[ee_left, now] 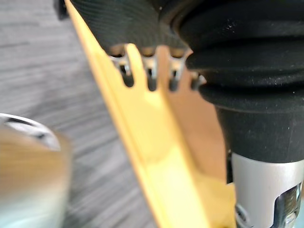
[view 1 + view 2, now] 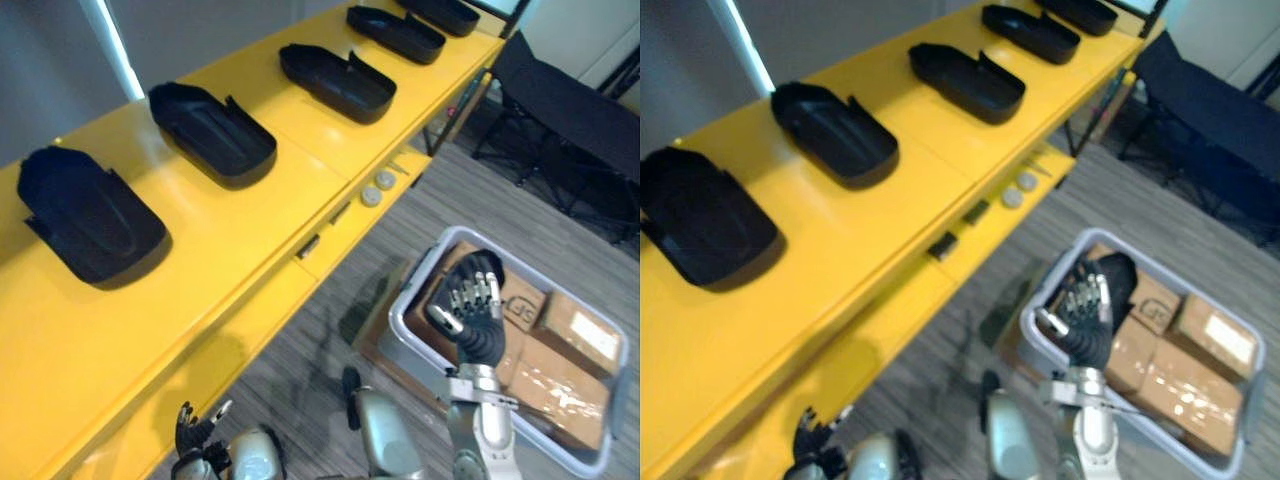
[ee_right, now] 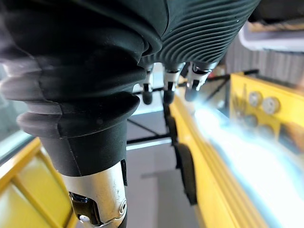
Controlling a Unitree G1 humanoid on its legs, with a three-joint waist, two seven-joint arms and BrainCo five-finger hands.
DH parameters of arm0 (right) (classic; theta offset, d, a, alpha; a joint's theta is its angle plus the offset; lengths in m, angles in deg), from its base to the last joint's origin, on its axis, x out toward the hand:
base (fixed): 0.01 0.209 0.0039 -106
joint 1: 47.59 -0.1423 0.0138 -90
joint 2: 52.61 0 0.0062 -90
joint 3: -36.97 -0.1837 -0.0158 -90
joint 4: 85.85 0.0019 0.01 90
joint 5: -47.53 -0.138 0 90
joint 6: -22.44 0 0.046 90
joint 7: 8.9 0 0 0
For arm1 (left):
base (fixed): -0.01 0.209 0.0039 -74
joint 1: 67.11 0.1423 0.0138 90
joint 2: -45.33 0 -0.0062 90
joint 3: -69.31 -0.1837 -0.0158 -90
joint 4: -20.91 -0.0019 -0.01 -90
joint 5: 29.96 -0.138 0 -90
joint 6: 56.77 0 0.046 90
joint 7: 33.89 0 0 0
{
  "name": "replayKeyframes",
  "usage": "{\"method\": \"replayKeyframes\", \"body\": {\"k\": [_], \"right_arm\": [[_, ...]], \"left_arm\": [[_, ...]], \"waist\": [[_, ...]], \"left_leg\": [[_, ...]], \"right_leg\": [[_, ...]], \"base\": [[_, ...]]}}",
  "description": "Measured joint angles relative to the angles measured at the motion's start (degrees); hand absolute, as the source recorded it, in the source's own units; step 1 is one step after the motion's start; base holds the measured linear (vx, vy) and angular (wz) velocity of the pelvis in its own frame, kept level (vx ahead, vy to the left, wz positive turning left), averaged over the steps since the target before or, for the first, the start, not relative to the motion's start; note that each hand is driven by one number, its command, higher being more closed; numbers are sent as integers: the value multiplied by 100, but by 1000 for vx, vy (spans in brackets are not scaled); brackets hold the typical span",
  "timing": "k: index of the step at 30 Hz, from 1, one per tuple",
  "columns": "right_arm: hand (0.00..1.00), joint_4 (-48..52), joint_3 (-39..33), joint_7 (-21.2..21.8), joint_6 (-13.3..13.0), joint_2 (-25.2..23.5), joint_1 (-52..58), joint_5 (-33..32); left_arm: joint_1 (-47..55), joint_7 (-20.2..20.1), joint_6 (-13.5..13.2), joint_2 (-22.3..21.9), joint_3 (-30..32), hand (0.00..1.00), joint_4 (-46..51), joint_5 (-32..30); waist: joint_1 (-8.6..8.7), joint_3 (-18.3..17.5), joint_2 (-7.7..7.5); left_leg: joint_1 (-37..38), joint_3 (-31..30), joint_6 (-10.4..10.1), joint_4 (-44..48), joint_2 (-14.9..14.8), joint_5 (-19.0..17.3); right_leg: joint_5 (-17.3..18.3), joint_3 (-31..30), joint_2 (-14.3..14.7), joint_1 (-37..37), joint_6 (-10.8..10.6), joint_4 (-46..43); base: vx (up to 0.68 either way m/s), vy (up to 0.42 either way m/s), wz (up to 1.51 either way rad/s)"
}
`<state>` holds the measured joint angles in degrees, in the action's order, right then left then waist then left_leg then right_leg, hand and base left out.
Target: Walk over and take plastic housings, then place them on the shelf
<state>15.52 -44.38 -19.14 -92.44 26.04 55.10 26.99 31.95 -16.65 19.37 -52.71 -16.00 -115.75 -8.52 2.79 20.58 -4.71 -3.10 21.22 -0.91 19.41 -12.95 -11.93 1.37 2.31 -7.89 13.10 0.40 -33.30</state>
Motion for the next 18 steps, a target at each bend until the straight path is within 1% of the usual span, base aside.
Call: {"method": "replayKeyframes", "body": {"k": [1, 2, 3, 4, 5, 6, 7, 8, 9, 10, 11, 12, 13, 14, 15, 16, 17, 18], "right_arm": [[0, -131, 84, -104, 0, -1, -217, 9], [0, -291, 212, -240, 3, -5, -443, 21], [0, -350, 276, -297, 22, -6, -516, 68], [0, -377, 400, -417, 80, -11, -564, 181], [0, -424, 517, -549, 131, -25, -565, 369], [0, -470, 562, -621, 152, -46, -569, 454], [0, -619, 569, -740, 186, -106, -550, 507], [0, -656, 503, -763, 211, -67, -499, 500], [0, -655, 393, -742, 215, -11, -448, 396], [0, -668, 212, -686, 252, 112, -348, 270], [0, -714, 142, -649, 280, 195, -261, 270], [0, -775, -39, -585, 372, 362, -175, 343], [0, -775, -104, -572, 401, 470, -144, 347], [0, -786, -255, -518, 466, 619, -55, 341], [0, -802, -467, -459, 487, 669, 56, 302], [0, -836, -538, -424, 487, 703, 88, 218], [0, -864, -722, -348, 489, 715, 181, 71], [0, -880, -841, -342, 498, 743, 212, 57]], "left_arm": [[15, 9, 62, 50, 37, 0, -53, -2], [6, 25, 152, 100, 108, 0, -137, -2], [6, 41, 177, 122, 138, 0, -168, -1], [31, 72, 189, 178, 151, 0, -192, 1], [85, 57, 188, 257, 155, 0, -198, 12], [119, 45, 188, 306, 158, 0, -199, 24], [146, 9, 193, 335, 204, 0, -283, 79], [168, -14, 192, 244, 204, 0, -330, 83], [172, -32, 189, 94, 194, 0, -370, 121], [178, 37, 159, -133, 270, 0, -359, 269], [187, 62, 165, -233, 315, 0, -361, 359], [238, 56, 165, -408, 362, 0, -359, 536], [295, 48, 161, -468, 360, 0, -348, 568], [450, -37, 140, -570, 325, 0, -348, 485], [607, -150, 101, -637, 231, 0, -348, 342], [692, -192, 45, -630, 125, 0, -386, 300], [774, -257, -37, -633, 61, 0, -414, 292], [795, -329, -80, -638, 21, 0, -422, 384]], "waist": [[-91, -13, -21], [-183, -29, -47], [-207, -36, -56], [-225, -84, -63], [-227, -169, -82], [-238, -195, -123], [-240, -271, -167], [-236, -321, -22], [-200, -370, 87], [-160, -402, 232], [-159, -419, 313], [-117, -446, 474], [-86, -441, 530], [-48, -458, 586], [-44, -516, 690], [-34, -532, 720], [-35, -536, 726], [-38, -537, 730]], "left_leg": [[-3, 124, -53, 23, -142, 31], [-22, 236, -130, 66, -294, 76], [-41, 305, -188, 91, -385, 111], [-168, 351, -317, 155, -567, 186], [-345, 417, -458, 312, -808, 272], [-405, 438, -513, 399, -916, 303], [-506, 408, -733, 560, -1224, 429], [-493, 416, -904, 470, -1427, 536], [-478, 439, -990, 360, -1544, 687], [-412, 443, -929, 173, -1614, 908], [-372, 438, -812, 81, -1634, 1042], [-390, 376, -402, 55, -1653, 1344], [-409, 259, -304, 114, -1612, 1414], [-382, -156, -427, 112, -1283, 1055], [-301, -507, -491, 88, -851, 725], [-238, -521, -446, 25, -712, 546], [-56, -648, -468, -196, -550, 383], [41, -848, -579, -441, -377, 261]], "right_leg": [[-15, 78, -230, -192, 25, -59], [-20, 97, -542, -420, 33, -2], [-43, 93, -689, -505, 67, 75], [-142, 103, -903, -591, 175, 321], [-466, 131, -1002, -622, 256, 776], [-752, 160, -1025, -646, 233, 1021], [-686, 276, -872, -800, -436, 1368], [-349, 452, -714, -822, -729, 1464], [-12, 640, -635, -818, -1008, 1505], [301, 872, -558, -795, -1265, 1518], [407, 884, -496, -786, -1235, 1552], [482, 833, -402, -787, -1160, 1654], [493, 785, -390, -810, -1131, 1703], [473, 620, -433, -836, -1058, 1794], [421, 483, -407, -830, -1021, 1885], [407, 410, -389, -825, -1019, 1928], [366, 331, -374, -823, -1031, 1993], [261, 223, -336, -803, -1065, 2140]], "base": [[-29, -278, -81], [-31, -304, -81], [-48, -356, -76], [-47, -409, -69], [-46, -436, -71], [-62, -637, -78], [-60, -676, -73], [-57, -691, -70], [-17, -536, -54], [4, -414, -42], [13, -463, -42], [9, -324, -33], [-3, -295, -44], [-28, -110, -57], [-33, -46, -64], [-49, 11, -60], [-57, -10, -48], [-67, 18, -43]]}}
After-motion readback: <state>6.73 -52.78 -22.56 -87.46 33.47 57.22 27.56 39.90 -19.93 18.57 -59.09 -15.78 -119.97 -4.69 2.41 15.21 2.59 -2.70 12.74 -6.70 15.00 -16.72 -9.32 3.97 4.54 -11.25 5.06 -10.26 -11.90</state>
